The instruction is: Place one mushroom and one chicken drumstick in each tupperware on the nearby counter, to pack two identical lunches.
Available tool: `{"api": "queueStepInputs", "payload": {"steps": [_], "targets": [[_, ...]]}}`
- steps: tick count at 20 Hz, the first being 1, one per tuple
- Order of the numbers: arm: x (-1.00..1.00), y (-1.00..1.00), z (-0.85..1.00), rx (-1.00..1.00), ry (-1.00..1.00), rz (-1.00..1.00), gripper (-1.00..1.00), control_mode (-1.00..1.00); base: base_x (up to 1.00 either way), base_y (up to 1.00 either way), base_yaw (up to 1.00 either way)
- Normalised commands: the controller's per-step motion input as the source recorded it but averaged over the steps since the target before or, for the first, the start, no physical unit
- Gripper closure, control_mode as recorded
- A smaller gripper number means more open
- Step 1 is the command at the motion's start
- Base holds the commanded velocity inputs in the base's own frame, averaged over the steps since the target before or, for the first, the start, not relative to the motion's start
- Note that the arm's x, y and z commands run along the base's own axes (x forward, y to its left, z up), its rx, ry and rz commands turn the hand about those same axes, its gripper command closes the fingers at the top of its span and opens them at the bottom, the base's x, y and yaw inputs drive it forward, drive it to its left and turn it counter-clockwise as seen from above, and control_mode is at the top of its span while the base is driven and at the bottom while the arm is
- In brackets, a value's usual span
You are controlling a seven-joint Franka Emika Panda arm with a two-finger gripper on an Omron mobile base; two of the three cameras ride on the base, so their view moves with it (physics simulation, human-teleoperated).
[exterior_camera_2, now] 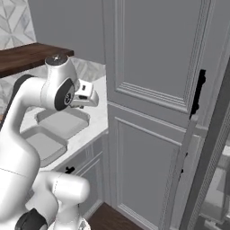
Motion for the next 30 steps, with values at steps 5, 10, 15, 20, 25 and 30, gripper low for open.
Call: {"api": "queueStepInputs", "payload": {"steps": [5,10,15,20,25,30], "targets": [[0.0,0.0,0.0,0.0,0.0,0.0,1.0,1.0,0.63,0.38,0.36],[0.05,0.17,-0.14,0.0,0.01,0.05,1.0,-1.0,0.35,0.54,0.28],[0.16,0.9,-0.64,-0.02,0.1,0.18,1.0,-1.0,0.0,0.0,0.0],[0.12,0.85,-0.62,-0.02,0.08,0.06,1.0,-1.0,0.0,0.0,0.0],[0.17,0.67,-0.4,0.01,0.08,0.03,1.0,-1.0,0.0,0.0,0.0],[0.49,0.37,-0.16,0.03,0.14,0.0,1.0,-1.0,0.0,0.0,0.0]]}}
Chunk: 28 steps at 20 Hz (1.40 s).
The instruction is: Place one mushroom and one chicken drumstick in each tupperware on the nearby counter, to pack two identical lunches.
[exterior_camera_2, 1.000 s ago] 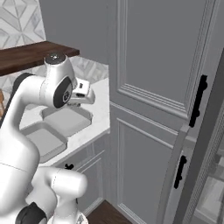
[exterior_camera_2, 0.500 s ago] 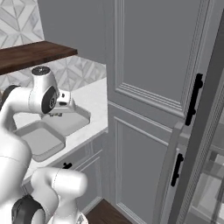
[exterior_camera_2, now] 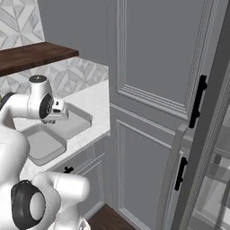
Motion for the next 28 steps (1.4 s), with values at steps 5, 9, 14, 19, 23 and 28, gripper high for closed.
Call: {"api": "queueStepInputs", "payload": {"steps": [5,9,14,19,23,28], "targets": [[0.63,0.53,-0.21,0.0,0.13,0.0,1.0,-1.0,0.0,0.0,0.0],[0.41,0.09,-0.2,0.0,0.01,0.0,1.0,-1.0,0.0,0.0,0.0],[0.25,0.0,-0.3,0.0,0.0,0.0,1.0,-1.0,0.0,0.0,0.0],[0.29,0.0,-0.33,0.0,0.0,0.0,1.0,-1.0,0.0,0.0,0.0],[0.41,0.0,-0.33,-0.01,0.0,0.0,1.0,-1.0,0.0,0.0,0.0],[0.55,0.0,-0.35,-0.01,0.0,0.0,1.0,-1.0,0.0,0.0,0.0]]}}
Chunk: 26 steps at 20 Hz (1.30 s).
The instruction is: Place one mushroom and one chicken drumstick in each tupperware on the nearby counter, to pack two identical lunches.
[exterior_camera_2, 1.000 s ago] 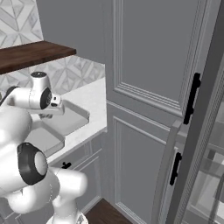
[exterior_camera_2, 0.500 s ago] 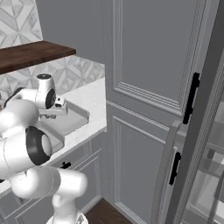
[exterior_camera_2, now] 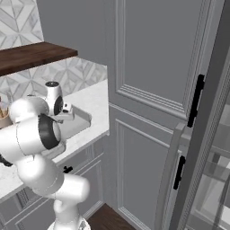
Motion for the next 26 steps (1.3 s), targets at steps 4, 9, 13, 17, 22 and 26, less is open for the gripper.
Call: {"api": "queueStepInputs", "payload": {"steps": [4,9,13,17,22,26], "targets": [[0.57,0.0,-0.35,-0.03,0.0,0.0,1.0,-1.0,0.0,0.0,0.0],[0.56,0.01,-0.36,-0.04,0.0,0.0,1.0,-1.0,0.0,0.0,0.0],[0.47,0.02,-0.37,-0.04,0.0,0.0,1.0,-1.0,0.0,0.0,0.0],[0.36,0.08,-0.37,-0.04,0.0,0.0,1.0,-1.0,0.0,0.0,0.0],[0.43,0.02,-0.2,-0.02,0.0,-0.01,1.0,-1.0,0.0,0.0,0.0],[0.44,0.0,-0.16,0.0,0.0,-0.02,-1.0,-1.0,0.0,0.0,0.0]]}}
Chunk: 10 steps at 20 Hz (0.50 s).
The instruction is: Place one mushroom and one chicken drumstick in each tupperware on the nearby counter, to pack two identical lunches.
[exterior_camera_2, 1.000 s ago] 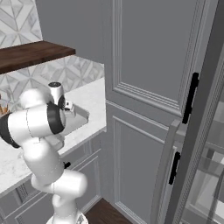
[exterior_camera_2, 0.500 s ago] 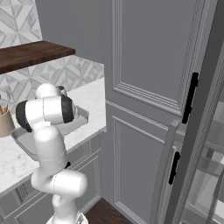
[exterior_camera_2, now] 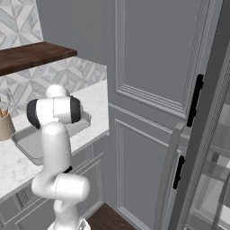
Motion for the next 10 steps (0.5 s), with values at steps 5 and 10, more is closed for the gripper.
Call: {"api": "queueStepInputs", "payload": {"steps": [5,10], "targets": [[-0.19,0.0,-0.04,0.0,-0.01,-0.02,-1.0,-1.0,0.0,0.0,0.0],[-0.47,-0.01,0.36,0.0,-0.11,-0.03,-1.0,-1.0,0.0,0.0,0.0]]}}
